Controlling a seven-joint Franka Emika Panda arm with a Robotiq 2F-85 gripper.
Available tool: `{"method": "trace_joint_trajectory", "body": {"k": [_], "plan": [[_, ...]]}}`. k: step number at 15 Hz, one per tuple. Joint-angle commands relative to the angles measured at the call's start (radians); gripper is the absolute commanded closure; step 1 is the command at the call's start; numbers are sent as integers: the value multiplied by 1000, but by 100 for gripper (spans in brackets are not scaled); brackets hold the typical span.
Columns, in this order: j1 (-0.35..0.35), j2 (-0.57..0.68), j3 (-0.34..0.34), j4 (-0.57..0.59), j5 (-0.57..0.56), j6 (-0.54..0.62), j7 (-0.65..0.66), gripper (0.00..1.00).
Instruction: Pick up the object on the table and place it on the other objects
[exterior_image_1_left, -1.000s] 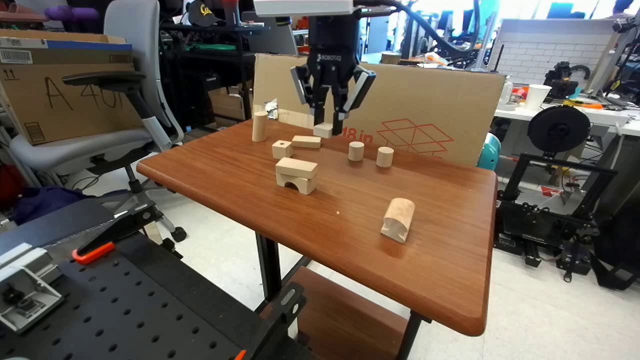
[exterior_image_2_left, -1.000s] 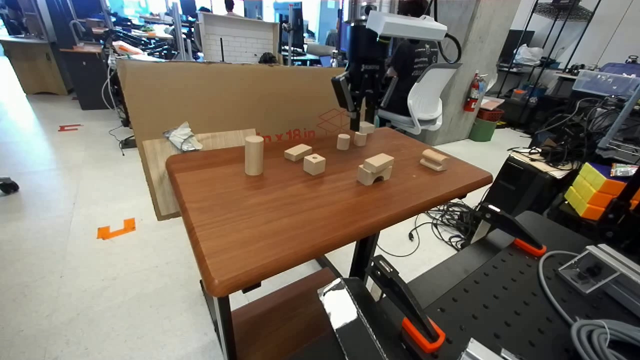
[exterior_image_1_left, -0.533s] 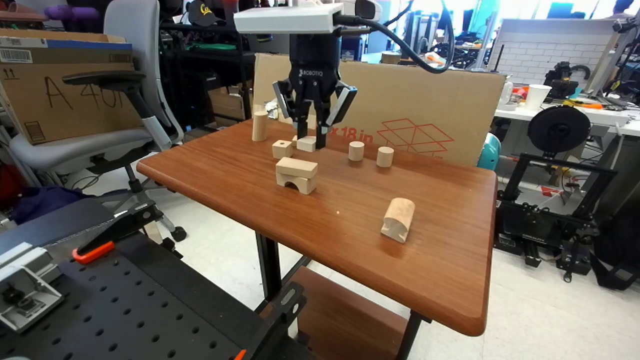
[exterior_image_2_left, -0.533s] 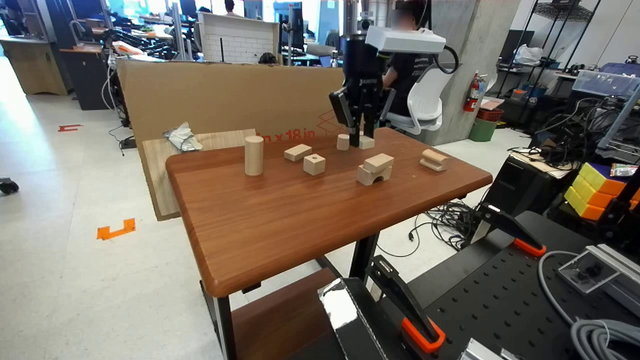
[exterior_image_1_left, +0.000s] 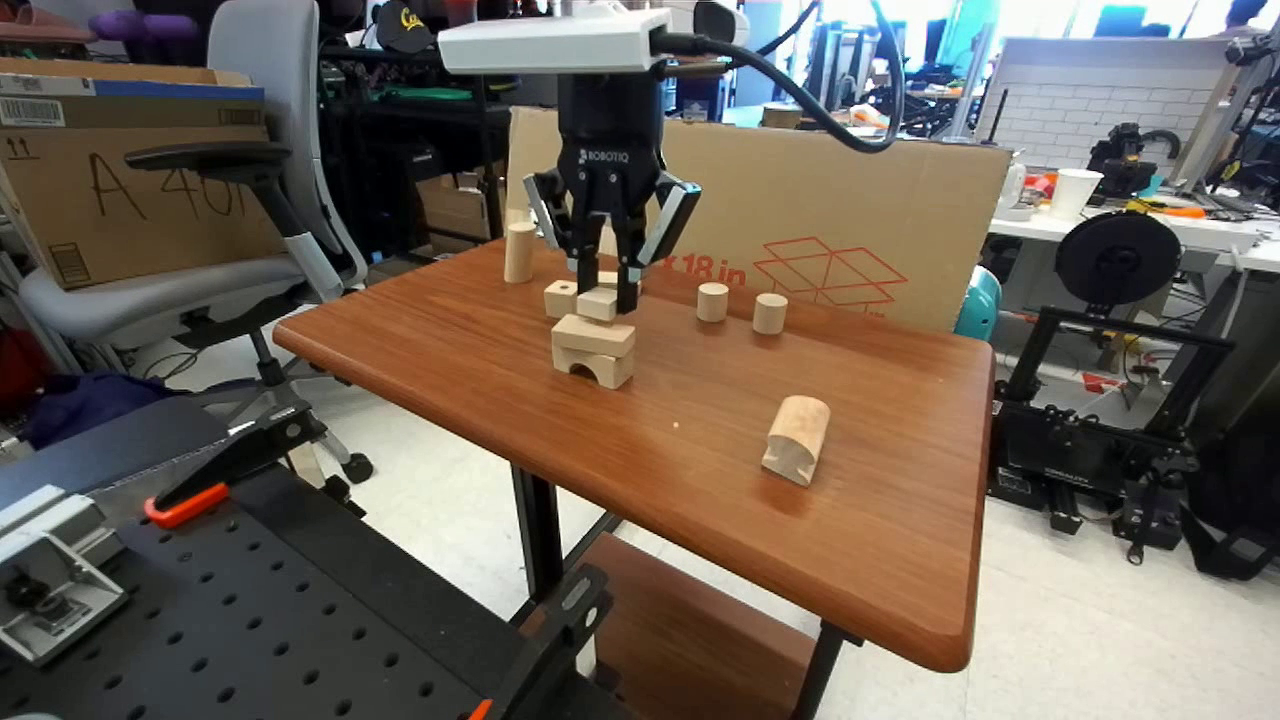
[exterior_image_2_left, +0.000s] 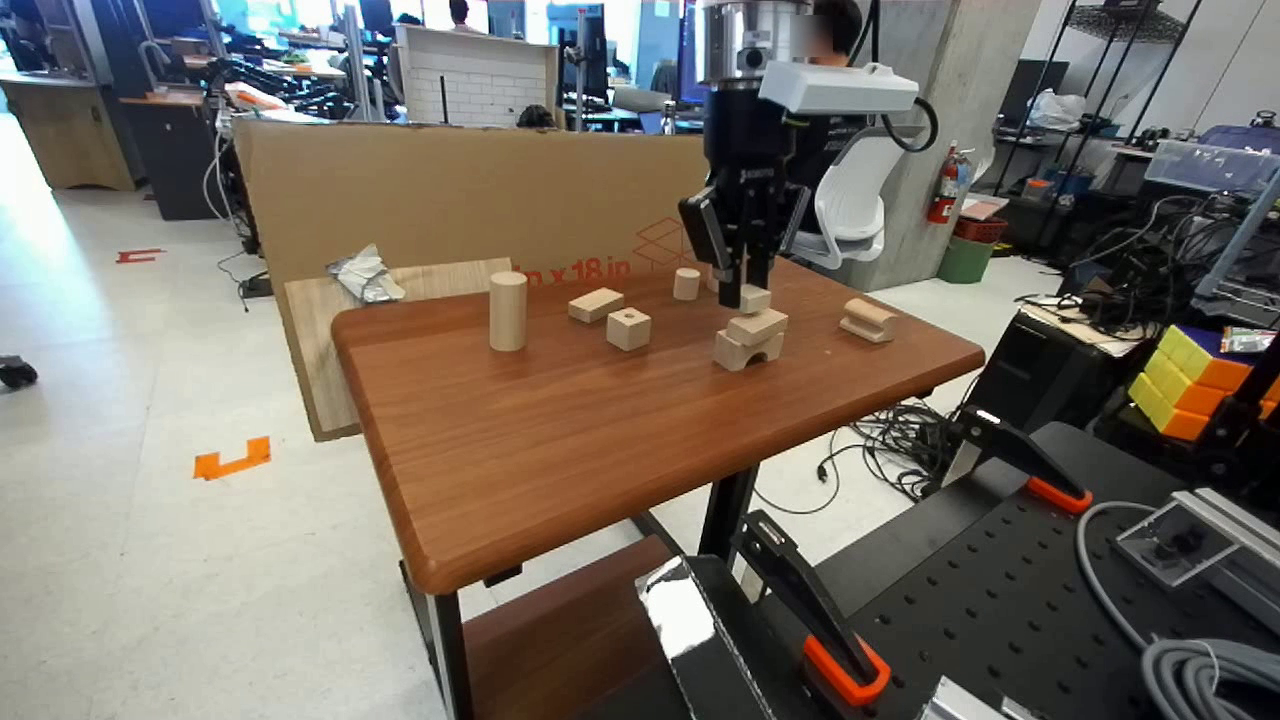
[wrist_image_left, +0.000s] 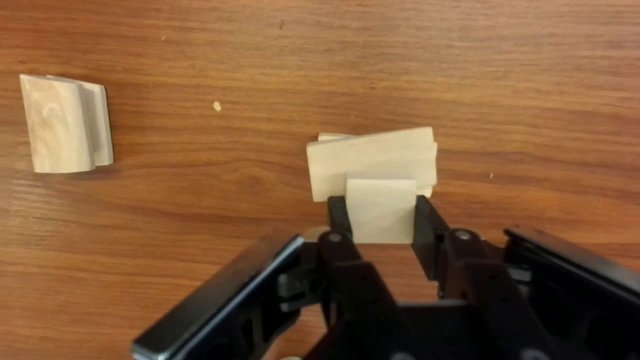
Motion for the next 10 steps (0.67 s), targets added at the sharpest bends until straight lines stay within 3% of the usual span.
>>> {"method": "trace_joint_trajectory", "body": {"k": [1,10], "plan": [[-4,-78,3,-79,-30,40,-7,91],[-1,-85,-8,-121,-73,93,9,91]]}}
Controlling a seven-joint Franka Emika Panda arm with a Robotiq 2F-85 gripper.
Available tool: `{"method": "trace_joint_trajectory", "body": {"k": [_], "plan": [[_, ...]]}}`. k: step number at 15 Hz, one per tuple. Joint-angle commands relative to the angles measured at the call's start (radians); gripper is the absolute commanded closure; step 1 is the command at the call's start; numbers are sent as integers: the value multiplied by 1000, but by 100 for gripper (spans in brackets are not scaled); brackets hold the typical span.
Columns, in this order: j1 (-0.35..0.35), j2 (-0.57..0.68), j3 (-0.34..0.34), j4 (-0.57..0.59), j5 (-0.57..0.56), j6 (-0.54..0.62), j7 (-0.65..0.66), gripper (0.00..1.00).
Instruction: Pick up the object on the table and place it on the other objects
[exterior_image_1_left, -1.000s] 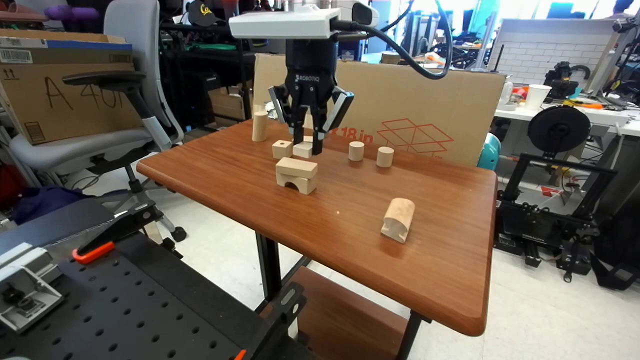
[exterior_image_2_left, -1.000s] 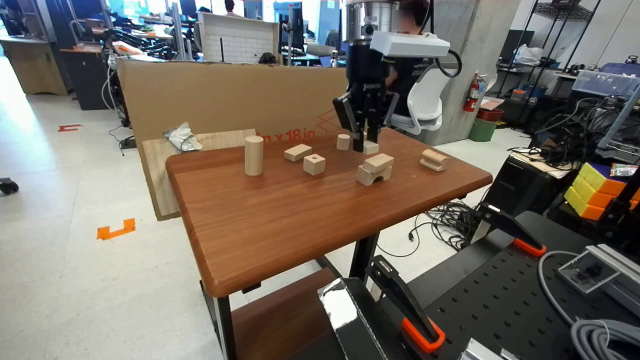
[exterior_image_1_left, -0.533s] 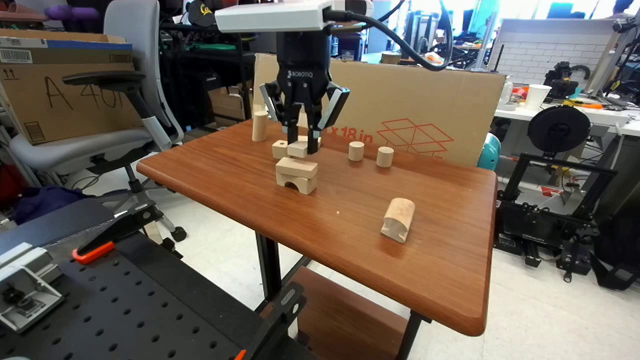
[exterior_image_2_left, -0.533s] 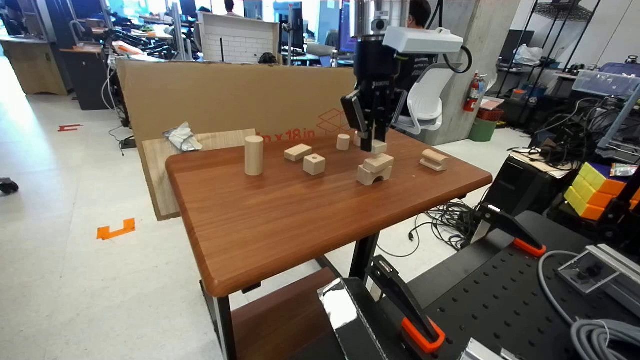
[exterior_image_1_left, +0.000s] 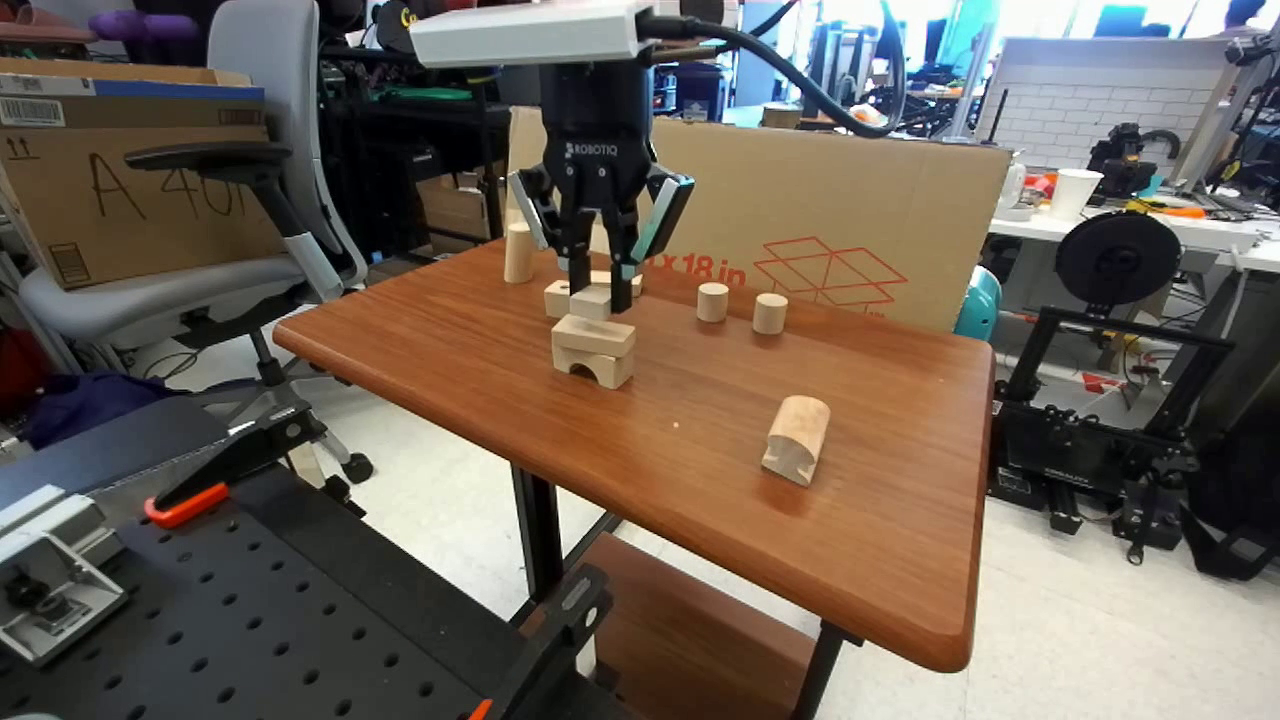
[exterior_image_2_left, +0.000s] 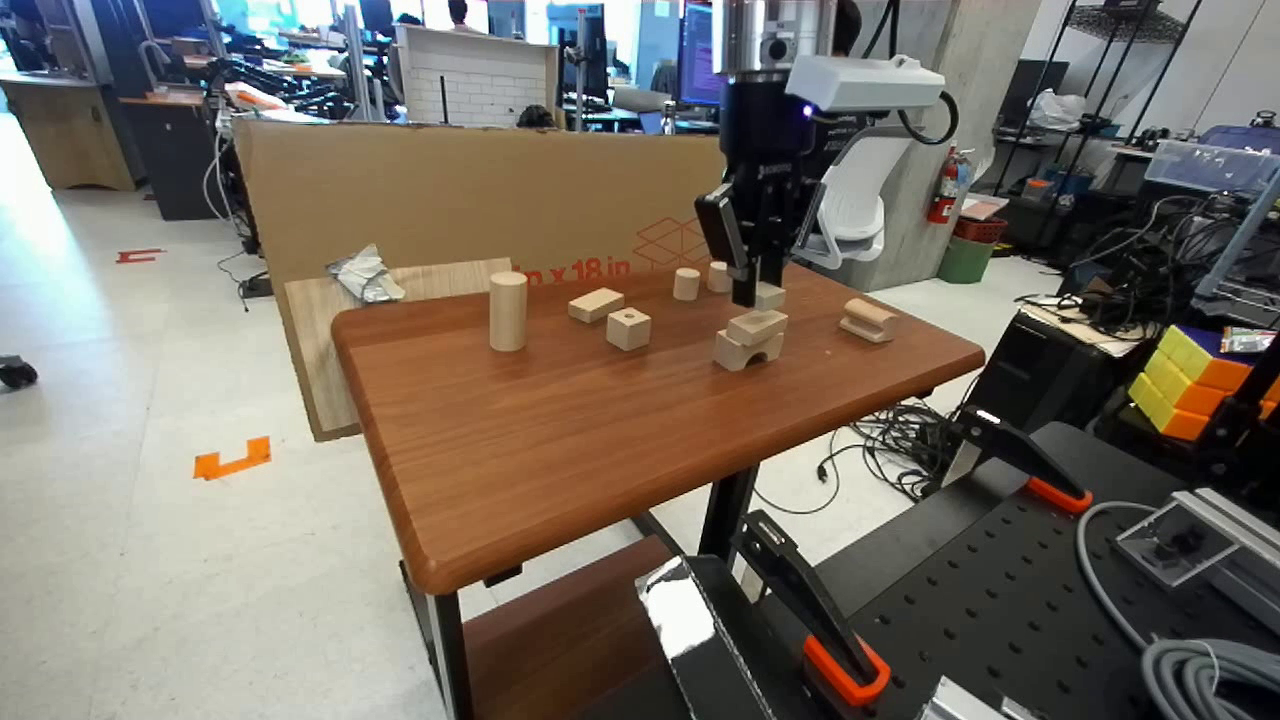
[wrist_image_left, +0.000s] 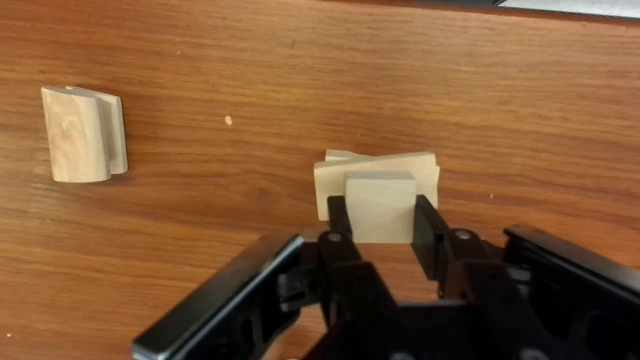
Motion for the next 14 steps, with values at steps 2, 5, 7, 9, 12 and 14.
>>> {"method": "trace_joint_trajectory", "body": {"k": [2,5,7,9,12,14], "plan": [[-1,-27,-11,-40,-44,37,12,91],[-2,-25,-16,-40,-57,40,15,91],[-1,-22,-18,-39,-61,42,18,91],[2,-18,-19,-40,-71,38,19,91],[5,-18,-16,-50,-74,43,22,91],[6,-18,-15,-53,-73,46,23,91]]}}
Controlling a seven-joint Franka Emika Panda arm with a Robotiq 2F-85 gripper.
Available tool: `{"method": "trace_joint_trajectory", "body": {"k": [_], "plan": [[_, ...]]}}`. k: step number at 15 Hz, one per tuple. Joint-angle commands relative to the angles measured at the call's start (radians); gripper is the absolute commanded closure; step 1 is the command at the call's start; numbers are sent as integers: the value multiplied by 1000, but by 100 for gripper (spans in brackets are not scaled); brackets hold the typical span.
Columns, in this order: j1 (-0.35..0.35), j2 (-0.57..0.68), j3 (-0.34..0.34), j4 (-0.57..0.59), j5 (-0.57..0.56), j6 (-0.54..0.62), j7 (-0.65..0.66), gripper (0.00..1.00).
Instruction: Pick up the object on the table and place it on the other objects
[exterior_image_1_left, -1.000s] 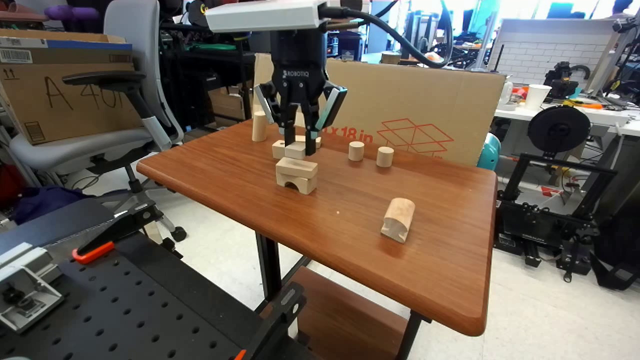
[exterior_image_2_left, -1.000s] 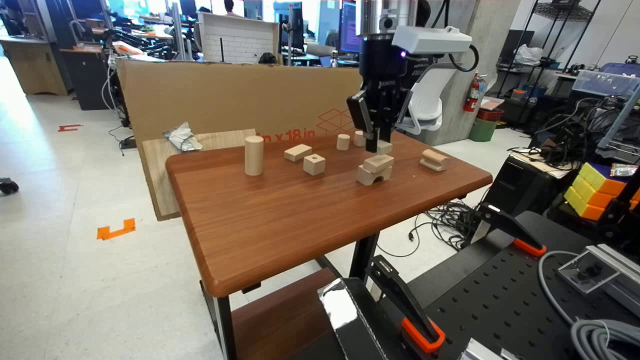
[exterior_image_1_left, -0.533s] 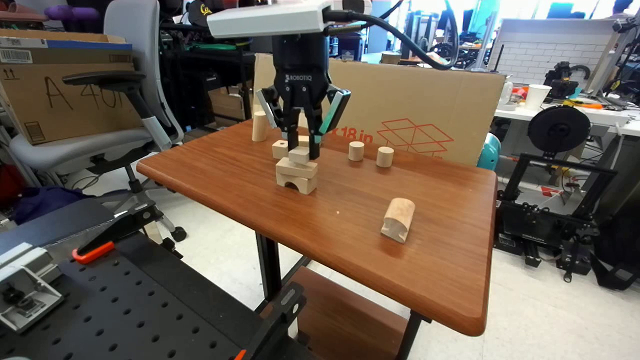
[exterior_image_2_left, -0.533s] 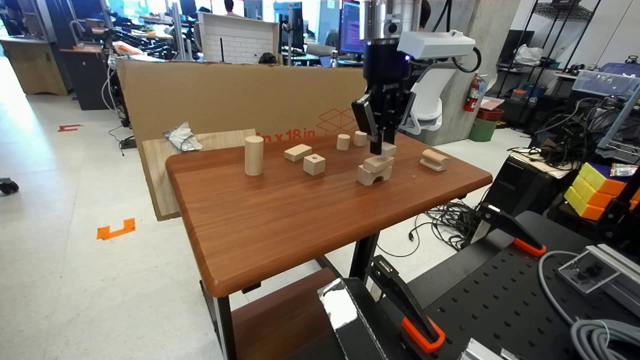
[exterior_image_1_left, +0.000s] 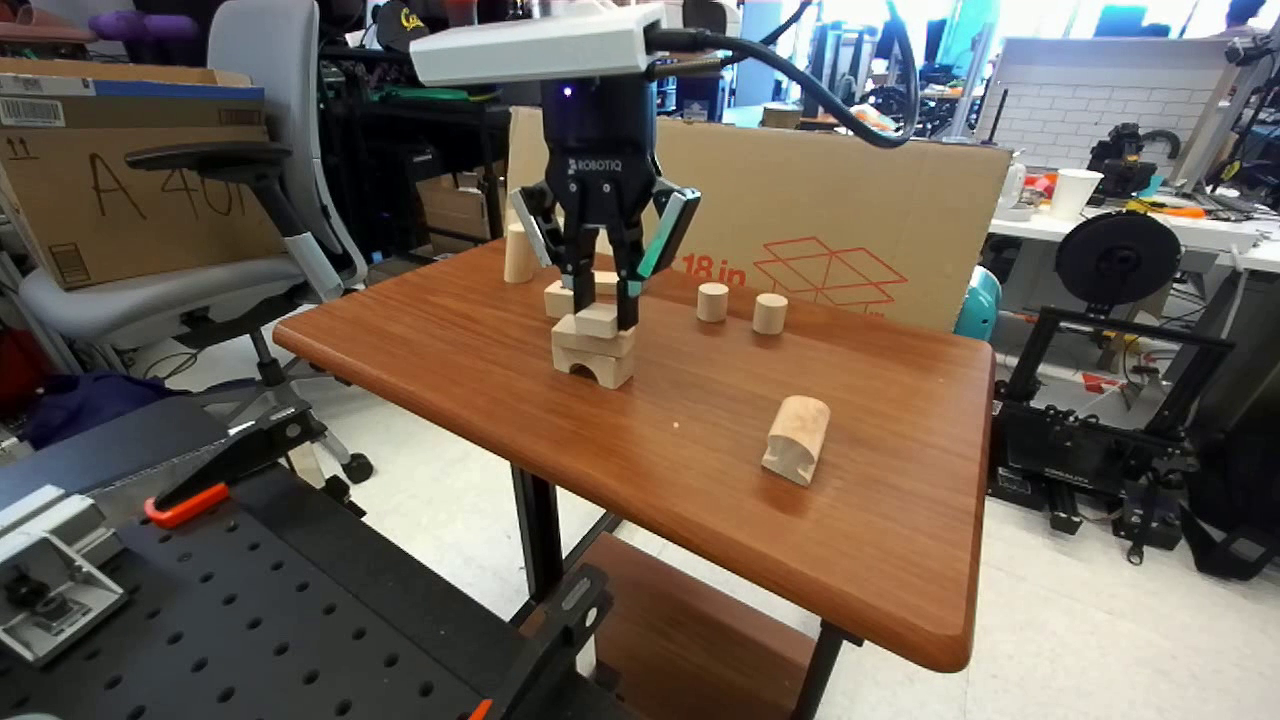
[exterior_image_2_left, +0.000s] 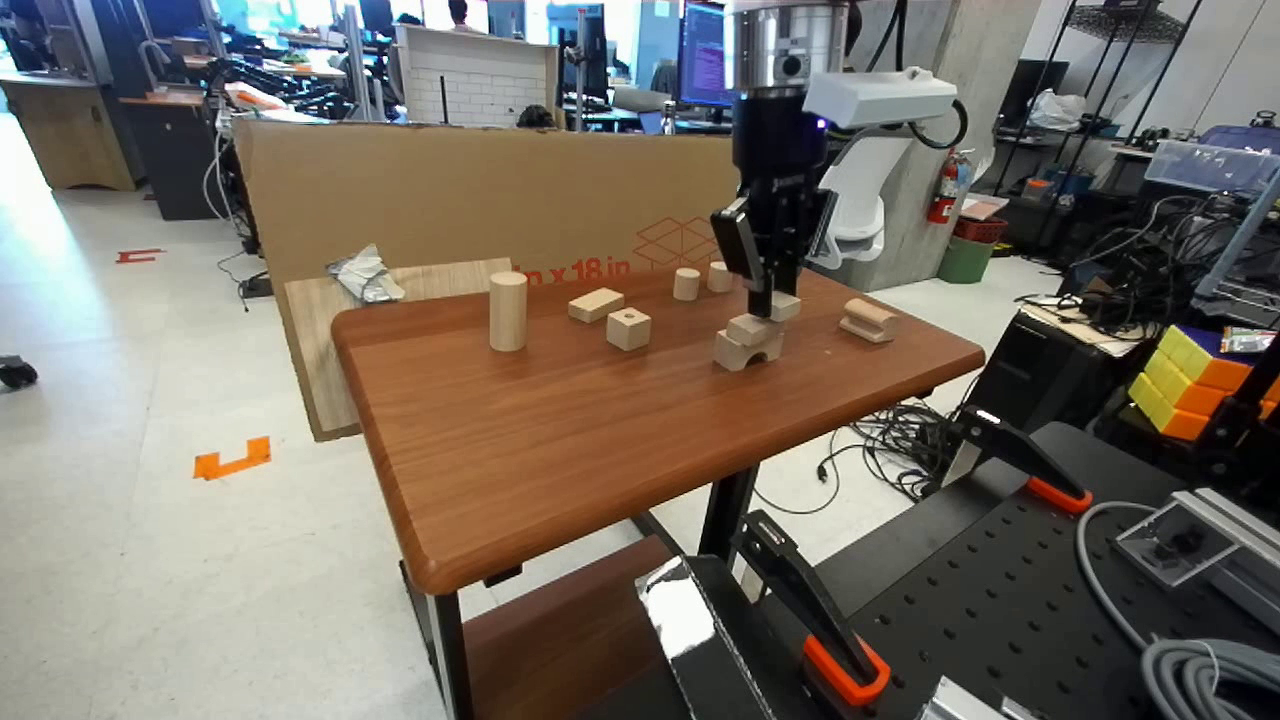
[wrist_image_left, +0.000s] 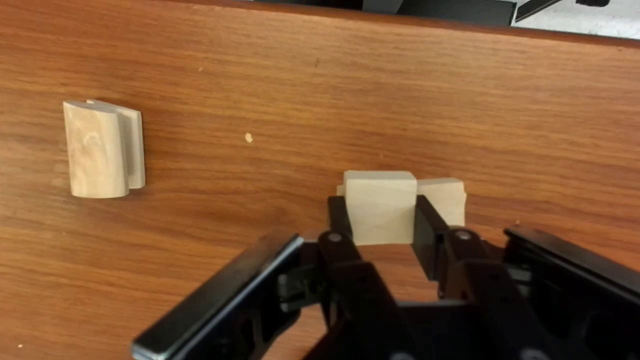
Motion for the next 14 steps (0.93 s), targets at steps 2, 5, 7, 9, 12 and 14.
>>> {"method": "trace_joint_trajectory", "body": {"k": [2,5,7,9,12,14], "plan": [[7,-19,-1,-32,-34,37,20,91],[11,-25,-3,-35,-44,51,25,91],[15,-28,-6,-37,-56,72,32,41],[18,-30,-9,-40,-71,88,40,34],[16,-36,-8,-46,-81,97,41,12],[13,-52,-3,-60,-79,89,30,1]]}}
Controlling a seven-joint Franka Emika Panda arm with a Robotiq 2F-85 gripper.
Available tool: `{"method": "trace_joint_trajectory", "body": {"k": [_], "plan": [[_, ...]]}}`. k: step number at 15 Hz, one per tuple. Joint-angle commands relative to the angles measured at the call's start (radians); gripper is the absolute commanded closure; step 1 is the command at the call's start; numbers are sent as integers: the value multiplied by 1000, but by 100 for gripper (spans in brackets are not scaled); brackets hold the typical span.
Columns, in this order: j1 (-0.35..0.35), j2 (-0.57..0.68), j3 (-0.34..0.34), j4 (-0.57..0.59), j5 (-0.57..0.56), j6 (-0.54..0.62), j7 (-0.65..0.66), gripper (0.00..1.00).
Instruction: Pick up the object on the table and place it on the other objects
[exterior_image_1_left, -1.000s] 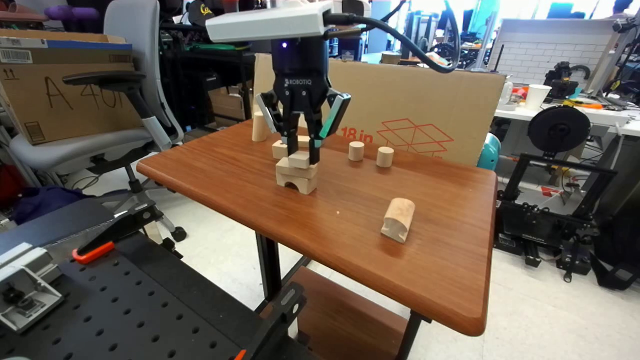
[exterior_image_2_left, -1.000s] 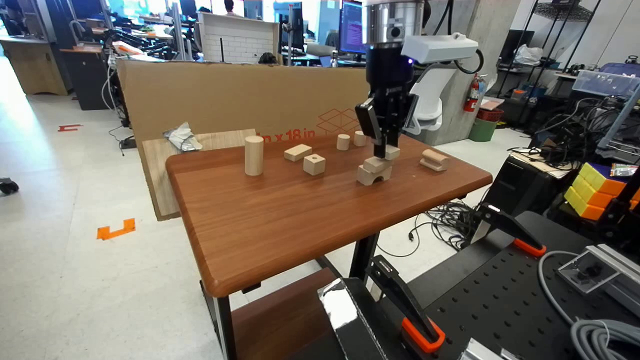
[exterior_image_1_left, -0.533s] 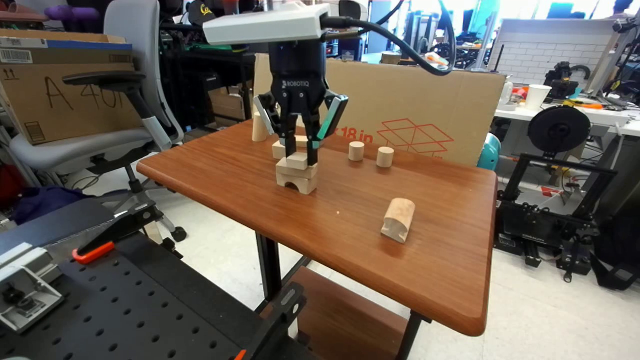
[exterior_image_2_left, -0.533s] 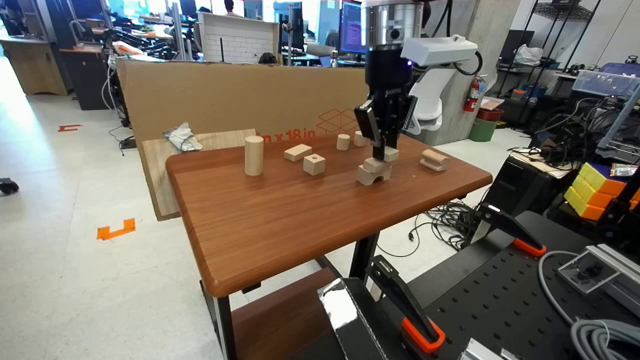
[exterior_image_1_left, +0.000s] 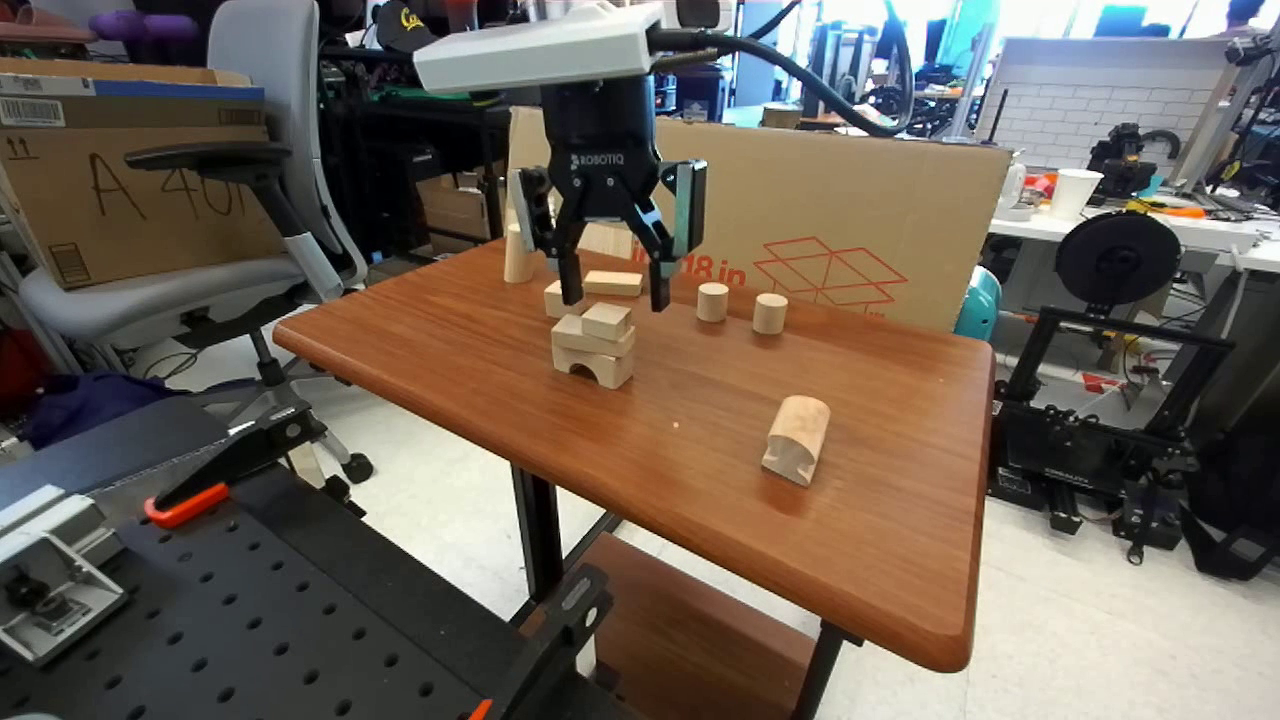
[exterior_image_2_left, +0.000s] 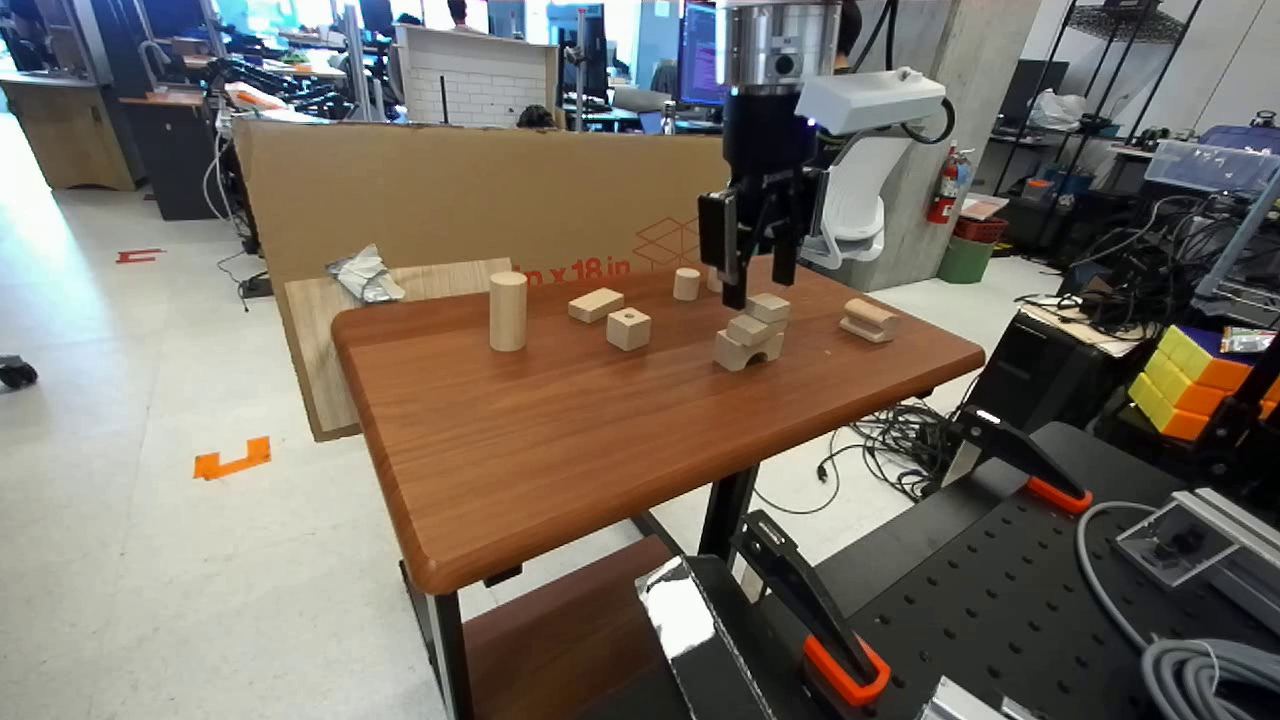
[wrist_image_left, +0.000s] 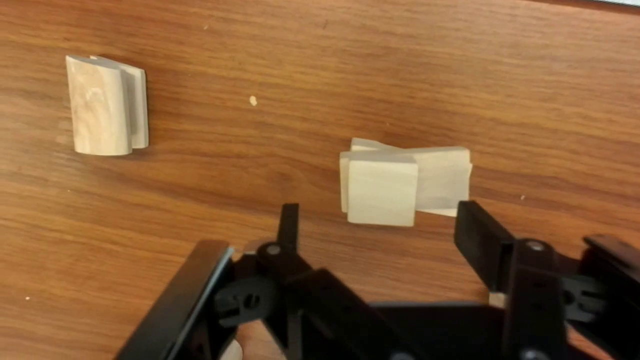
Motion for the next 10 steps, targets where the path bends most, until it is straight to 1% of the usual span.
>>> {"method": "trace_joint_trajectory", "body": {"k": [1,3,7,8,10], "plan": [[11,-66,-8,-59,-34,6,21,0],[5,-106,-4,-73,-23,-31,12,0],[-40,-207,20,-100,74,-95,-67,0],[-19,-122,11,-57,28,-55,-18,0],[-31,-170,13,-69,51,-86,-41,0]]}}
